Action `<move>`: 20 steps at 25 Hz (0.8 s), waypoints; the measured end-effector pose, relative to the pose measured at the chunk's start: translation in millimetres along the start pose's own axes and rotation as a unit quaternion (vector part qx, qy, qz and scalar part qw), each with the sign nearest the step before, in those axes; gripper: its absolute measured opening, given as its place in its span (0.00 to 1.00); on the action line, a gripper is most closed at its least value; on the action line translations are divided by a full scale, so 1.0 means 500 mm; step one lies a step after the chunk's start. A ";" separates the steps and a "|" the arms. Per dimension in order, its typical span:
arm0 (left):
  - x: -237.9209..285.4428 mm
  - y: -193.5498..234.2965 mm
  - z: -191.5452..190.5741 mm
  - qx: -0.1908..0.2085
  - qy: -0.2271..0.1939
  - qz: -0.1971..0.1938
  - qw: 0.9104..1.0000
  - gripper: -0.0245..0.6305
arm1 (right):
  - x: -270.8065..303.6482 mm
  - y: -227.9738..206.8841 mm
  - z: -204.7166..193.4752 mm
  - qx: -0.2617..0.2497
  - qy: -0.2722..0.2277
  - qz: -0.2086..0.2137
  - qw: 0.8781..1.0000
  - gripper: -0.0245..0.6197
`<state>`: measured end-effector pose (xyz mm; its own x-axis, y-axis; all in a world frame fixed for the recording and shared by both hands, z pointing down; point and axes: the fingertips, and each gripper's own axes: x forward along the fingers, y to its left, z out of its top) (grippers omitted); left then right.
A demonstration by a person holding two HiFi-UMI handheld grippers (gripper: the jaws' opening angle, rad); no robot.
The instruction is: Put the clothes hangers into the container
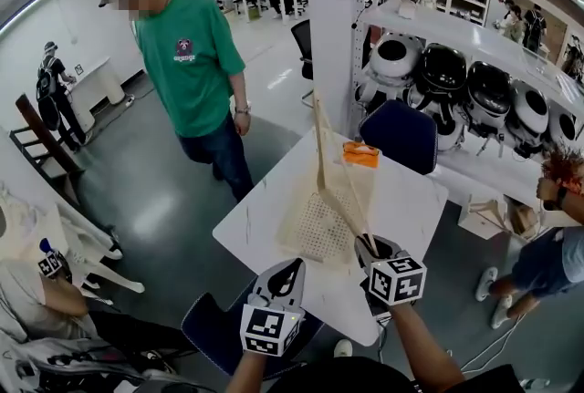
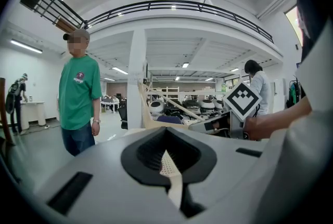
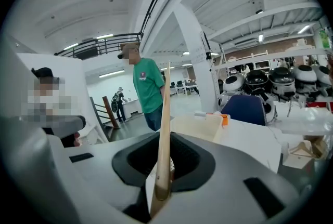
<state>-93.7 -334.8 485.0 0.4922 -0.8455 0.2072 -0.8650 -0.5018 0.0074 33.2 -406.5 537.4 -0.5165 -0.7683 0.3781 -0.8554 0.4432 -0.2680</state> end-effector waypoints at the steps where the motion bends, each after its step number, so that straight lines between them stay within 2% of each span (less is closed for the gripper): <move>1: 0.004 0.001 0.001 0.001 0.000 0.001 1.000 0.04 | 0.008 -0.004 -0.007 0.004 0.007 -0.001 1.000 0.14; 20: 0.025 0.021 -0.002 -0.001 0.006 0.012 1.000 0.04 | 0.094 -0.047 -0.137 0.056 0.116 -0.011 0.992 0.14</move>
<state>-96.5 -350.4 488.4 0.4701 -0.8549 0.2194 -0.8768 -0.4808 0.0052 26.5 -421.1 622.3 -0.5043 -0.6447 0.5745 -0.8634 0.3633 -0.3502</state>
